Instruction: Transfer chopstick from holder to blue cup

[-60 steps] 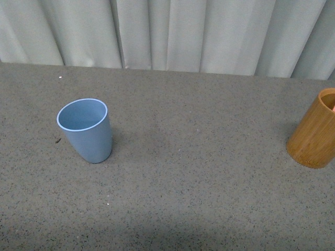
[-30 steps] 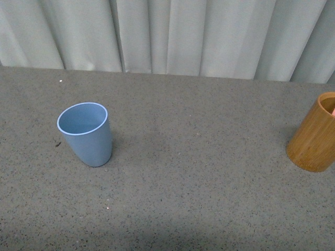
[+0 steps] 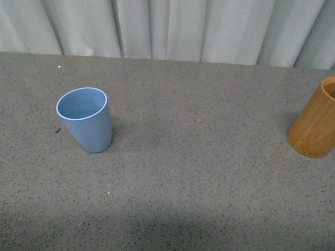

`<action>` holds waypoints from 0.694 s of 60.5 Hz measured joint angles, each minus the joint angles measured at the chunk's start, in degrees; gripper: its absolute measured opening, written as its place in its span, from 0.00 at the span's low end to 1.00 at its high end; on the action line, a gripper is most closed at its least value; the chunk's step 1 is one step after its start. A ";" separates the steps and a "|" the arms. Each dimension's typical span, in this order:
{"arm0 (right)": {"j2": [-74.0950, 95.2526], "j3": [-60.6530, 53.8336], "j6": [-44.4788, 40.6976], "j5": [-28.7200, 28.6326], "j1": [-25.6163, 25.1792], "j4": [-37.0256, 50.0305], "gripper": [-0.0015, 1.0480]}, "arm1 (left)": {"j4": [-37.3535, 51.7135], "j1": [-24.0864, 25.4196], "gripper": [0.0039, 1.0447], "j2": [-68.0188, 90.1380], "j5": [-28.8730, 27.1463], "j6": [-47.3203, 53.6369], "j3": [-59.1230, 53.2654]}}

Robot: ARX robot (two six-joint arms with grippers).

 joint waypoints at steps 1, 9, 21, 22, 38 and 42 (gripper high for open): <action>0.00 0.00 0.00 0.00 0.00 0.00 0.91 | 0.00 0.00 0.94 0.00 0.00 0.00 0.00; 0.00 0.00 0.00 0.00 0.00 0.00 0.91 | 0.00 0.00 0.94 0.00 0.00 0.00 0.00; 0.00 0.00 0.00 0.00 0.00 0.00 0.91 | 0.00 0.00 0.94 0.00 0.00 0.00 0.00; 0.00 0.00 0.00 0.00 0.00 0.00 0.91 | 0.00 0.00 0.94 0.00 0.02 0.00 0.00; 0.00 0.00 0.00 0.00 0.00 0.00 0.91 | 0.00 0.00 0.94 0.00 0.00 0.00 0.00; 0.00 0.00 0.00 0.00 0.00 0.00 0.91 | 0.00 0.00 0.94 0.00 0.02 0.00 0.00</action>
